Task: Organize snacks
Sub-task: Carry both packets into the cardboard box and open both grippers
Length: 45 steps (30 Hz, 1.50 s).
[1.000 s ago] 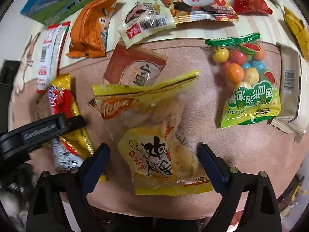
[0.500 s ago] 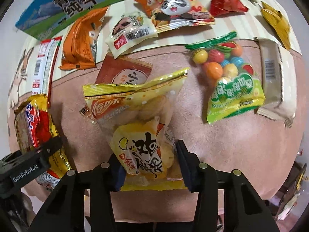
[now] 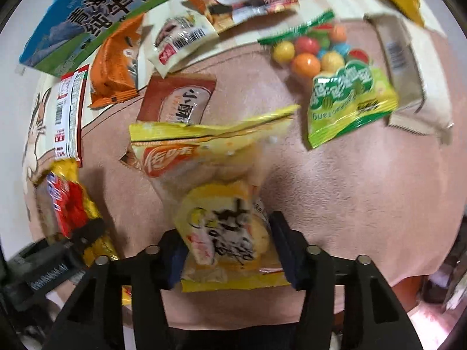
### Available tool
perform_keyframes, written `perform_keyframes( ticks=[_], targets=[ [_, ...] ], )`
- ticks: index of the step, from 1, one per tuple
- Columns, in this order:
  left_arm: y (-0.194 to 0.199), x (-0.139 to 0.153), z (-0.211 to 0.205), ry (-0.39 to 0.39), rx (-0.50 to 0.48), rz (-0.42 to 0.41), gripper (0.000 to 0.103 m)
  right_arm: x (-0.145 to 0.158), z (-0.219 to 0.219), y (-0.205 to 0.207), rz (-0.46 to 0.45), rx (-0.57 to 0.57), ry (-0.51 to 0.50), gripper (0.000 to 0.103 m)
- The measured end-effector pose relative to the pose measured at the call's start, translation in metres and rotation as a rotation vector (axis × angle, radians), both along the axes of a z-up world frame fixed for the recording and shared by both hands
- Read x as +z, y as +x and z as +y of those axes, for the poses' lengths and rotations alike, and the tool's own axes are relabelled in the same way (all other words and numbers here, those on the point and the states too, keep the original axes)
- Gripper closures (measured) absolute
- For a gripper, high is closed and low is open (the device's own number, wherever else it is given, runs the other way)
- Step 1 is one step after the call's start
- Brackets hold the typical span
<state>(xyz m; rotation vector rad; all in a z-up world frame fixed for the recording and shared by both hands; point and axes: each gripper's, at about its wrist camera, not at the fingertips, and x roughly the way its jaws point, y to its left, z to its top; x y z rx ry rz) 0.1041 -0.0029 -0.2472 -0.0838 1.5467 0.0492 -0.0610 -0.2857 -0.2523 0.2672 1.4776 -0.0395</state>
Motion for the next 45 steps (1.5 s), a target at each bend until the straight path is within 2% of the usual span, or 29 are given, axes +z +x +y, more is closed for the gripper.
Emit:
perform_keyframes(
  ticks=[3, 7, 10, 16, 21, 27, 30, 33, 36, 38, 40, 42, 45],
  targets=[
    [-0.009, -0.003, -0.003, 0.001, 0.013, 0.014, 0.019, -0.004, -0.009, -0.005, 0.000, -0.008, 0.007, 0.044],
    [-0.007, -0.015, -0.004, 0.010, 0.033, 0.009, 0.019, -0.005, -0.007, -0.013, -0.014, 0.023, -0.032, 0.056],
    [-0.015, -0.004, -0.006, 0.024, 0.043, 0.006, 0.019, -0.002, -0.006, -0.022, -0.024, 0.034, -0.035, 0.058],
    [-0.020, 0.033, -0.016, 0.050, 0.020, -0.040, 0.019, 0.029, -0.017, -0.040, -0.066, 0.054, 0.028, 0.059],
    [-0.034, 0.089, -0.030, 0.026, -0.004, -0.103, 0.019, 0.067, -0.045, -0.049, -0.120, 0.075, 0.097, 0.060],
    [-0.032, 0.176, -0.042, -0.038, -0.018, -0.212, 0.019, 0.143, -0.074, -0.043, -0.219, 0.081, 0.170, 0.060],
    [-0.014, 0.217, -0.045, -0.076, -0.017, -0.262, 0.019, 0.176, -0.078, -0.027, -0.260, 0.077, 0.208, 0.060],
    [0.015, 0.243, -0.051, -0.078, -0.011, -0.305, 0.019, 0.203, -0.093, -0.013, -0.300, 0.079, 0.239, 0.060],
    [0.053, 0.256, -0.058, -0.070, -0.004, -0.329, 0.019, 0.225, -0.102, 0.010, -0.333, 0.091, 0.259, 0.060],
    [0.080, 0.259, -0.066, -0.065, -0.004, -0.328, 0.019, 0.237, -0.086, 0.042, -0.350, 0.096, 0.258, 0.060],
    [0.114, 0.252, -0.070, -0.072, -0.007, -0.314, 0.019, 0.237, -0.086, 0.070, -0.356, 0.105, 0.252, 0.060],
    [0.138, 0.247, -0.072, -0.070, -0.009, -0.294, 0.019, 0.223, -0.070, 0.113, -0.352, 0.110, 0.237, 0.060],
    [0.184, 0.221, -0.076, -0.091, -0.012, -0.239, 0.019, 0.212, -0.062, 0.155, -0.338, 0.118, 0.211, 0.060]
  ],
)
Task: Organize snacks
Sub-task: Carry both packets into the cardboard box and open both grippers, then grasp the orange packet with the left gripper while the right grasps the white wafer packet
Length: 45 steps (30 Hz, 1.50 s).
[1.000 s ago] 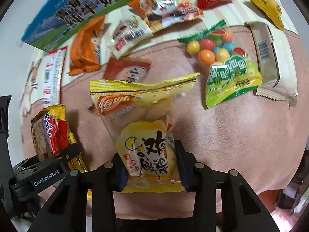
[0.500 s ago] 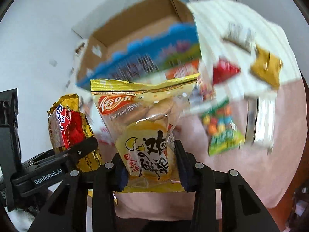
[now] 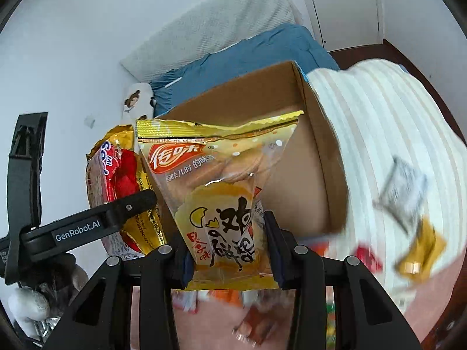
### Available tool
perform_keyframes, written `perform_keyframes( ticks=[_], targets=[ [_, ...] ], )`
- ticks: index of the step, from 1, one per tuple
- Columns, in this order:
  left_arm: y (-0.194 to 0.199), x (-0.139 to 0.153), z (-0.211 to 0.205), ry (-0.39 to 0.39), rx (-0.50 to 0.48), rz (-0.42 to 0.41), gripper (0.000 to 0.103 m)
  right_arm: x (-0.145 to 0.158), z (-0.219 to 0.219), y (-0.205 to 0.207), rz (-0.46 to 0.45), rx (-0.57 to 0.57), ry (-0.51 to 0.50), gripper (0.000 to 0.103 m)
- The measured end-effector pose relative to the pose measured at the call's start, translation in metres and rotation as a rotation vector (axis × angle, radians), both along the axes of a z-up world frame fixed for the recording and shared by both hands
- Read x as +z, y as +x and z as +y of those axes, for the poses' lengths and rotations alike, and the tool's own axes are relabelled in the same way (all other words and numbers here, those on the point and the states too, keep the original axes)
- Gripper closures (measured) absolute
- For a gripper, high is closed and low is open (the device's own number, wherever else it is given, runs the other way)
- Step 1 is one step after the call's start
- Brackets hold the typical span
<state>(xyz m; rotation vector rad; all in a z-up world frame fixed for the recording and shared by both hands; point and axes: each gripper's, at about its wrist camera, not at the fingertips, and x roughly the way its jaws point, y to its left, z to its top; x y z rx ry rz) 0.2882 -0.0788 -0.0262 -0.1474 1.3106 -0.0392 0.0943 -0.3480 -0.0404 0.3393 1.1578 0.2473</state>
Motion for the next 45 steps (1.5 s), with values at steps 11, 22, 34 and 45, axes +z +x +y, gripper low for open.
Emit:
perform_keyframes(
  ticks=[11, 22, 34, 45],
  targets=[
    [0.097, -0.085, -0.001, -0.028, 0.018, 0.164, 0.019, -0.073, 0.027, 0.130, 0.152, 0.040, -0.081, 0.060],
    [0.092, -0.113, -0.014, -0.012, 0.046, 0.266, 0.016, -0.138, 0.030, 0.189, 0.300, 0.102, -0.114, 0.043],
    [0.043, -0.050, -0.031, 0.009, 0.043, 0.151, 0.009, -0.121, 0.011, 0.156, 0.262, 0.121, -0.149, 0.008],
    [-0.027, 0.034, -0.028, 0.077, 0.071, -0.084, 0.009, -0.032, 0.011, 0.092, 0.090, 0.102, -0.159, 0.008]
  ],
)
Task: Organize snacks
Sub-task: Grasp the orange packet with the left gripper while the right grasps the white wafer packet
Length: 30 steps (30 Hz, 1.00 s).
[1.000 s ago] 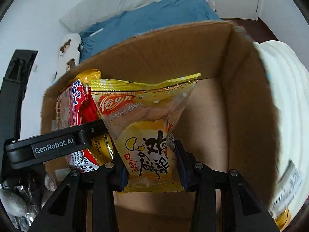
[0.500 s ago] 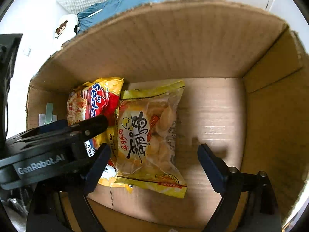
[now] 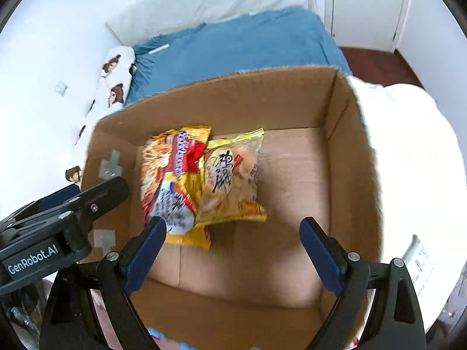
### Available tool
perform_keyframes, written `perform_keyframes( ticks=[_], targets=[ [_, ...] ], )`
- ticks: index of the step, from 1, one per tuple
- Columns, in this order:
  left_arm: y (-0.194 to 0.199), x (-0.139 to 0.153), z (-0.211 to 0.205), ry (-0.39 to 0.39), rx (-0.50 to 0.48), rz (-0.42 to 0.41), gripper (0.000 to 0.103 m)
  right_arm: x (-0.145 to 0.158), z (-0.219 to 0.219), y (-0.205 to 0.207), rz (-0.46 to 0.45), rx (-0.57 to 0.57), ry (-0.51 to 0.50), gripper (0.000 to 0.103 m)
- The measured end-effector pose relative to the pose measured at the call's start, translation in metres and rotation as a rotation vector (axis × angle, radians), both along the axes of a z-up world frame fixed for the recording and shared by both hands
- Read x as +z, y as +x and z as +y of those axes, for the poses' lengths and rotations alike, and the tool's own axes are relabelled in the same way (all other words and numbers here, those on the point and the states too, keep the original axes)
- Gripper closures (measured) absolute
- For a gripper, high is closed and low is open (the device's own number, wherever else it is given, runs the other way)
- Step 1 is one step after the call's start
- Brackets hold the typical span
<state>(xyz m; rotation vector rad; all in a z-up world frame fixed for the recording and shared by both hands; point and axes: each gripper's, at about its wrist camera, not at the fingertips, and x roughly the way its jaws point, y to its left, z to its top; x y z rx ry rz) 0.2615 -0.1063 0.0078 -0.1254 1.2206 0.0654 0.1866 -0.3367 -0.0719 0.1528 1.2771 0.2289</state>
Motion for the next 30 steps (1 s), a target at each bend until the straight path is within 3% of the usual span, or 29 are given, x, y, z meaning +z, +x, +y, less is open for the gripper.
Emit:
perform_keyframes(
  ticks=[8, 17, 24, 30],
  targets=[
    [-0.044, 0.032, 0.012, -0.012, -0.007, -0.094, 0.009, 0.058, 0.027, -0.039, -0.098, -0.001, 0.000, 0.008],
    [-0.102, 0.031, 0.034, 0.005, -0.030, -0.107, 0.009, 0.061, 0.028, -0.107, -0.084, -0.079, 0.015, 0.008],
    [-0.151, -0.019, 0.079, 0.081, 0.030, -0.018, 0.009, 0.006, 0.037, -0.150, 0.040, -0.149, 0.097, 0.008],
    [-0.174, -0.106, 0.116, 0.143, 0.077, 0.160, 0.009, -0.052, 0.063, -0.164, 0.129, -0.162, 0.110, 0.008]
  ],
)
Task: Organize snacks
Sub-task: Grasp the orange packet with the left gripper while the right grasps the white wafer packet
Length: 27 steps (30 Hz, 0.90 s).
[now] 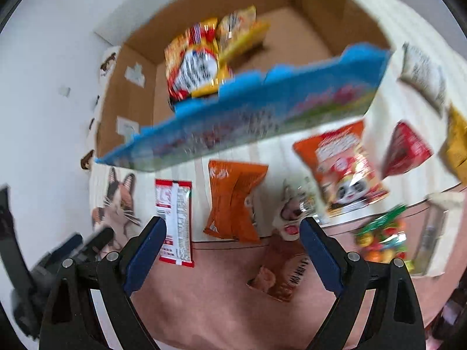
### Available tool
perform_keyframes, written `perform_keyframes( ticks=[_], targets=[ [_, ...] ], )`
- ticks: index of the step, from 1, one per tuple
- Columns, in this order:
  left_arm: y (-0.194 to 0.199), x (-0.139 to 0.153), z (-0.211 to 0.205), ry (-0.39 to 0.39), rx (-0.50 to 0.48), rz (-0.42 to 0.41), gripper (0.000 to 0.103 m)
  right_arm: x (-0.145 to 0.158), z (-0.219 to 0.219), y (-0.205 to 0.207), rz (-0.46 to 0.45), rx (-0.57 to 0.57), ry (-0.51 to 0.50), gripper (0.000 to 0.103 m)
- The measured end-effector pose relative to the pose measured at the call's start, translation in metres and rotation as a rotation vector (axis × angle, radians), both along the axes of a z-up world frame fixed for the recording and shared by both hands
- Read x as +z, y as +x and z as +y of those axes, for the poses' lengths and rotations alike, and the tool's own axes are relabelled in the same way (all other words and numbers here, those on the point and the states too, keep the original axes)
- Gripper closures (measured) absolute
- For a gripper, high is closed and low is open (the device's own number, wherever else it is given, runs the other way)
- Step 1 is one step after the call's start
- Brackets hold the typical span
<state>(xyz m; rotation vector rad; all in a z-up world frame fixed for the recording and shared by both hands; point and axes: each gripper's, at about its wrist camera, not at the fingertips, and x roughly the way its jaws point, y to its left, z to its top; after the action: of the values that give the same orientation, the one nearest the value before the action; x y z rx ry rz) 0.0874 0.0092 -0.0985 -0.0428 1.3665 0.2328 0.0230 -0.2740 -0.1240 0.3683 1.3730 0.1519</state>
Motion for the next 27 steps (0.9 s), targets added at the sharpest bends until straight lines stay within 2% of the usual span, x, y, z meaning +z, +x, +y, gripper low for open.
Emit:
perform_keyframes(
  ticks=[3, 7, 8, 9, 10, 12, 15, 18, 20, 21, 22, 24, 27],
  targets=[
    [-0.007, -0.035, 0.004, 0.011, -0.004, 0.064, 0.009, -0.027, 0.017, 0.004, 0.032, 0.002, -0.007, 0.008],
    [-0.014, -0.060, 0.004, 0.014, -0.011, 0.108, 0.009, -0.062, 0.040, 0.013, 0.078, 0.013, -0.034, 0.010],
    [-0.016, -0.063, 0.003, 0.014, -0.013, 0.111, 0.009, -0.070, 0.046, 0.016, 0.093, 0.013, -0.050, 0.014],
    [-0.017, -0.065, 0.003, 0.016, -0.013, 0.115, 0.009, -0.079, 0.050, 0.018, 0.103, 0.016, -0.062, 0.027],
    [-0.018, -0.066, 0.003, 0.018, -0.014, 0.117, 0.009, -0.087, 0.055, 0.019, 0.119, 0.025, -0.089, 0.035],
    [-0.020, -0.068, 0.002, 0.017, -0.019, 0.120, 0.009, -0.096, 0.060, 0.019, 0.125, 0.031, -0.137, 0.045],
    [-0.020, -0.066, 0.001, 0.012, -0.020, 0.113, 0.009, -0.092, 0.063, 0.010, 0.109, 0.073, -0.144, 0.051],
    [-0.019, -0.060, -0.003, -0.012, -0.019, 0.111, 0.009, -0.090, 0.065, -0.006, 0.131, 0.123, -0.096, 0.049],
    [-0.017, -0.056, -0.013, -0.032, -0.022, 0.110, 0.009, -0.091, 0.063, -0.013, 0.172, 0.145, -0.045, 0.039],
    [-0.017, -0.054, -0.017, -0.039, -0.024, 0.109, 0.009, -0.088, 0.059, -0.015, 0.176, 0.148, -0.020, 0.024],
    [-0.016, -0.052, -0.023, -0.049, -0.028, 0.107, 0.009, -0.081, 0.052, -0.018, 0.158, 0.145, -0.006, 0.017],
    [-0.016, -0.045, -0.035, -0.076, -0.039, 0.097, 0.009, -0.060, 0.031, -0.025, 0.098, 0.132, -0.025, 0.017],
    [-0.013, -0.037, -0.058, -0.126, -0.057, 0.095, 0.009, -0.025, -0.023, -0.043, 0.030, 0.042, -0.054, 0.017]
  ],
)
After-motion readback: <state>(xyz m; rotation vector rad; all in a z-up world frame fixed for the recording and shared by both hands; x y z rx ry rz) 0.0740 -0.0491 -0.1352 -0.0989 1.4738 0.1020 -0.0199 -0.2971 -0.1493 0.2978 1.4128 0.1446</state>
